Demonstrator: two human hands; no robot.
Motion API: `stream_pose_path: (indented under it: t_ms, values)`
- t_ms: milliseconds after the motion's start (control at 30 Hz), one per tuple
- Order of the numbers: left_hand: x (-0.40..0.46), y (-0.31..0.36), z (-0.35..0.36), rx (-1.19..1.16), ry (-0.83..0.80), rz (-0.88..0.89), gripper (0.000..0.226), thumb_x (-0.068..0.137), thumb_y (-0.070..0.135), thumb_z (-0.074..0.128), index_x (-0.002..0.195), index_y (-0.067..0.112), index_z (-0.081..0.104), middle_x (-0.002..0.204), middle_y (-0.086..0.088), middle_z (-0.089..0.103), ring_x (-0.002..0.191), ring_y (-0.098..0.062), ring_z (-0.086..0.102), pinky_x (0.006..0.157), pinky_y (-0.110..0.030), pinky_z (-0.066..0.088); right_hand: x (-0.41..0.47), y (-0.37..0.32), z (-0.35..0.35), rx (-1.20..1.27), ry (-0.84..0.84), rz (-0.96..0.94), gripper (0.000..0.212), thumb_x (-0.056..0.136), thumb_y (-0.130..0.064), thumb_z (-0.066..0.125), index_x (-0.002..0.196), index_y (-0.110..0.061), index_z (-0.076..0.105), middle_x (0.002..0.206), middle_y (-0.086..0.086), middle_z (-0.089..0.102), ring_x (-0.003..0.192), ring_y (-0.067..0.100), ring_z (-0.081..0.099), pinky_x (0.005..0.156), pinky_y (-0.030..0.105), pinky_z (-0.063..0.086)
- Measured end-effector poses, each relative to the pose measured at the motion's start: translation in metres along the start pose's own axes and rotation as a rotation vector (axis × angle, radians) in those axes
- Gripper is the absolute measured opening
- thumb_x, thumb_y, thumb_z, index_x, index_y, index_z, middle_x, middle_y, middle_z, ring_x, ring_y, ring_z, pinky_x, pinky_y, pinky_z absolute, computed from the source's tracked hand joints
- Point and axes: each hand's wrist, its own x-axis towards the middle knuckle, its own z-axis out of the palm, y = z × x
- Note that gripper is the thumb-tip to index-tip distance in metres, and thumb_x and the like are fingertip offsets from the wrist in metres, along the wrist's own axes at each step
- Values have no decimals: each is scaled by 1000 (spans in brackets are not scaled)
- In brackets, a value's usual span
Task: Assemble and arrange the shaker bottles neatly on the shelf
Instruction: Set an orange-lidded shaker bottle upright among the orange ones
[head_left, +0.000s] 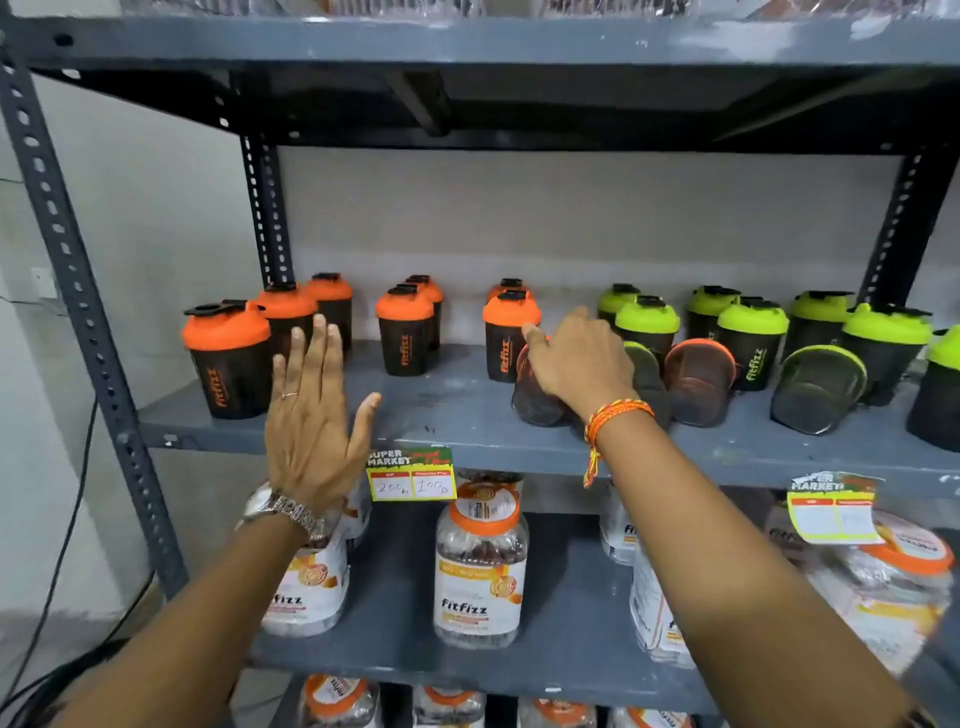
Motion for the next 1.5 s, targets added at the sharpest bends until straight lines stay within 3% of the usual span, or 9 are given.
stream_pose_path:
  t_ms: [267, 500, 567, 633, 733, 833, 1033, 1200, 1500]
  values:
    - [-49, -54, 21, 26, -175, 17, 76, 101, 51, 32, 164, 12, 19, 174, -7, 17, 162, -26, 12, 132, -36, -4, 0, -8, 36, -65, -130, 173, 60, 93, -51, 54, 130, -5, 43, 132, 20, 58, 123, 42, 55, 90, 44, 46]
    - [-51, -70, 19, 73, -164, 141, 57, 102, 54, 34, 141, 17, 51, 139, -7, 62, 129, -29, 55, 120, -43, 29, 1, -7, 47, 111, -131, 344, 62, 88, -41, 55, 132, -1, 38, 137, 25, 55, 124, 45, 53, 96, 45, 44]
    - [-51, -71, 19, 88, -145, 156, 54, 102, 52, 38, 140, 16, 52, 138, -7, 62, 127, -29, 55, 117, -43, 31, -3, -8, 47, 285, -133, 393, 62, 85, -42, 57, 131, -1, 47, 134, 24, 57, 119, 44, 58, 93, 47, 52]
    - [-52, -72, 19, 91, -137, 160, 53, 102, 51, 42, 140, 16, 53, 138, -8, 63, 128, -28, 54, 117, -43, 31, -9, -9, 47, 609, -158, 502, 56, 84, -42, 62, 128, -8, 56, 127, 18, 62, 108, 38, 65, 69, 45, 60]
    - [-52, -73, 21, 86, -124, 163, 54, 103, 52, 40, 139, 14, 55, 137, -8, 63, 128, -27, 54, 117, -42, 31, -18, -15, 49, 1041, -297, 615, 42, 91, -37, 65, 125, -15, 55, 118, 12, 68, 98, 31, 69, 59, 37, 56]
    - [-53, -72, 21, 80, -131, 160, 54, 103, 52, 39, 139, 14, 55, 138, -8, 63, 128, -28, 55, 118, -43, 31, -23, -24, 51, 1288, -408, 564, 31, 91, -28, 68, 115, -10, 58, 106, 14, 71, 90, 31, 72, 65, 43, 57]
    - [-52, -70, 15, 67, -182, 131, 54, 100, 49, 48, 140, 14, 56, 140, -8, 63, 132, -29, 57, 121, -42, 29, -24, -49, 66, 1470, -600, 315, 44, 70, -8, 74, 113, -2, 63, 112, 21, 71, 98, 33, 73, 78, 50, 62]
    - [-53, -66, 10, 63, -212, 106, 54, 100, 49, 47, 140, 14, 56, 141, -7, 62, 133, -28, 57, 122, -43, 31, -11, -64, 90, 1321, -561, 144, 55, 80, 15, 67, 132, 3, 52, 128, 23, 63, 114, 32, 67, 93, 43, 57]
    - [-53, -66, 11, 58, -222, 89, 53, 101, 48, 48, 141, 15, 55, 143, -6, 61, 135, -28, 55, 123, -44, 31, 2, -69, 126, 1035, -606, -27, 74, 74, 16, 75, 138, -3, 44, 138, 18, 57, 121, 29, 63, 103, 45, 51]
